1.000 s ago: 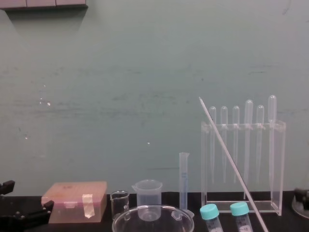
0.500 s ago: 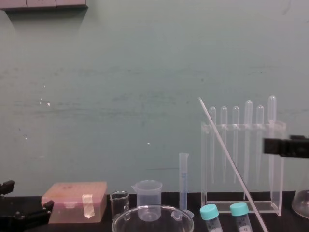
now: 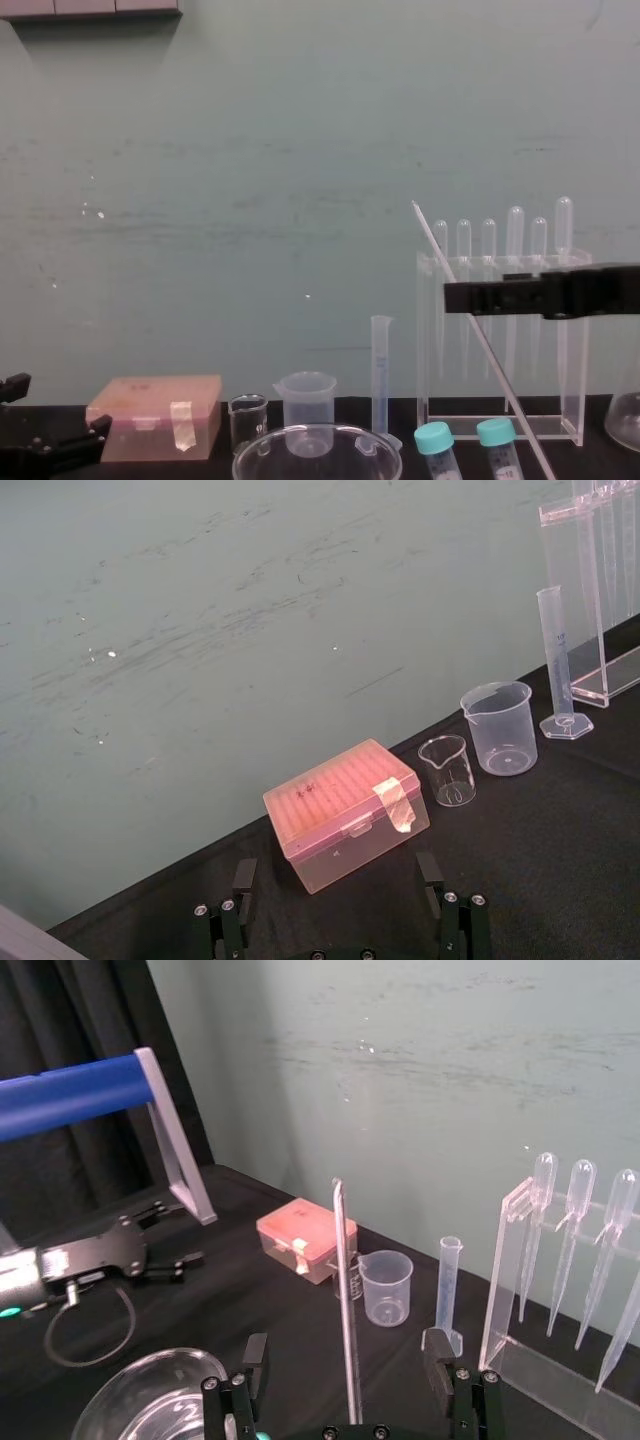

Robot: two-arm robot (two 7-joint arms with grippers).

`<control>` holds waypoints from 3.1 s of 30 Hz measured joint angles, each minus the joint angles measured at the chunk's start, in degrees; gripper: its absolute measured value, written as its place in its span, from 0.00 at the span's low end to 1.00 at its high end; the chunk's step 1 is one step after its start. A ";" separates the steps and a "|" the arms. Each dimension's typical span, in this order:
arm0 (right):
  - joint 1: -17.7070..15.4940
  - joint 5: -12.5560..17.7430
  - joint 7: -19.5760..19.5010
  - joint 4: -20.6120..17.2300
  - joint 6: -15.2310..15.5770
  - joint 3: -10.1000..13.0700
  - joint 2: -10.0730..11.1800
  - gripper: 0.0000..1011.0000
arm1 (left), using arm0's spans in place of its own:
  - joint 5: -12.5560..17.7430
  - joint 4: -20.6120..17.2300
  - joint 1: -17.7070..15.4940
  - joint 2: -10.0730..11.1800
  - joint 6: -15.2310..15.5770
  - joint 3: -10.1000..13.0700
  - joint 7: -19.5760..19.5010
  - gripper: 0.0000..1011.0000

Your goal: Hold the thermometer with one hand and immerse one end into the beaker, then reinsert it into the test tube rack.

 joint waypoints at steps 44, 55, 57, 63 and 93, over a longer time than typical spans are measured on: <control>7.42 -6.08 0.88 4.94 2.99 -4.47 -3.87 0.66 | 0.00 0.00 0.00 0.00 0.00 0.00 0.00 1.00; 7.42 -6.00 0.88 4.88 2.99 -4.45 -3.85 0.30 | 0.00 0.00 0.00 0.00 0.00 0.00 0.00 1.00; 7.42 -6.00 0.87 4.88 2.99 -4.45 -3.85 0.26 | 0.00 0.00 0.00 0.00 0.00 0.00 0.00 1.00; 7.42 -6.00 0.87 4.88 2.99 -4.45 -3.85 0.07 | 0.00 0.00 0.00 0.00 0.00 0.00 0.00 1.00; -7.87 -0.70 4.99 -0.32 -19.53 7.99 -3.89 0.06 | 0.00 0.00 0.00 0.00 0.00 0.00 0.00 1.00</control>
